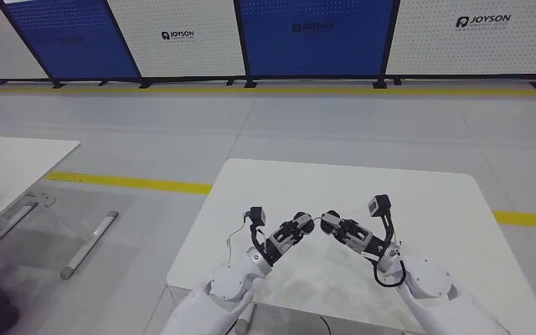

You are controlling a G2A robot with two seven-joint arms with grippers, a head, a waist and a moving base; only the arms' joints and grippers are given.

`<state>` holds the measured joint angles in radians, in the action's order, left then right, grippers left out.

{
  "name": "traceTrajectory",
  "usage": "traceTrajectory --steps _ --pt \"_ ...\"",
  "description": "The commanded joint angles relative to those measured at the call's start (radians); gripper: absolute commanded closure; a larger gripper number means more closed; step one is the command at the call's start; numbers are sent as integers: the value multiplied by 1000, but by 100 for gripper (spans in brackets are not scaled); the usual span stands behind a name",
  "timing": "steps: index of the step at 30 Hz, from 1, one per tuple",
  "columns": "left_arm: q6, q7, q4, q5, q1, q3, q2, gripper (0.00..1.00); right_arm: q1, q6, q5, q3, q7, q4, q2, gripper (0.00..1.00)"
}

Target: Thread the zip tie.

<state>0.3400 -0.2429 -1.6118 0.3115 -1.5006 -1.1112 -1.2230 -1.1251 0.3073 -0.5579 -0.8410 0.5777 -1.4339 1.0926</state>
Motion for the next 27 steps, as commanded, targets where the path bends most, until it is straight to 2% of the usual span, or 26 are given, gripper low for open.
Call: traceTrajectory --steps 1,2,11,23,24,25,27 --pt "0 -1 -5 12 -5 -4 0 14 0 0 0 0 0 0 0 100" --pt "0 0 -8 17 -7 -6 0 0 -2 -2 1 0 -3 0 0 100" --pt "0 1 -18 22 -20 -17 0 0 -16 -69 73 -13 -49 -18 9 100" --pt "0 -9 -8 16 -5 -8 -3 0 -17 -73 77 -15 -50 -19 11 100" --pt "0 -11 -6 16 -4 -7 -3 2 -17 -73 77 -15 -50 -19 11 100" --pt "0 -12 -4 17 -2 -7 -4 25 -17 -73 77 -15 -50 -19 11 100" --pt "0 -13 -2 17 0 -7 -5 58 -17 -73 77 -15 -50 -19 11 100"
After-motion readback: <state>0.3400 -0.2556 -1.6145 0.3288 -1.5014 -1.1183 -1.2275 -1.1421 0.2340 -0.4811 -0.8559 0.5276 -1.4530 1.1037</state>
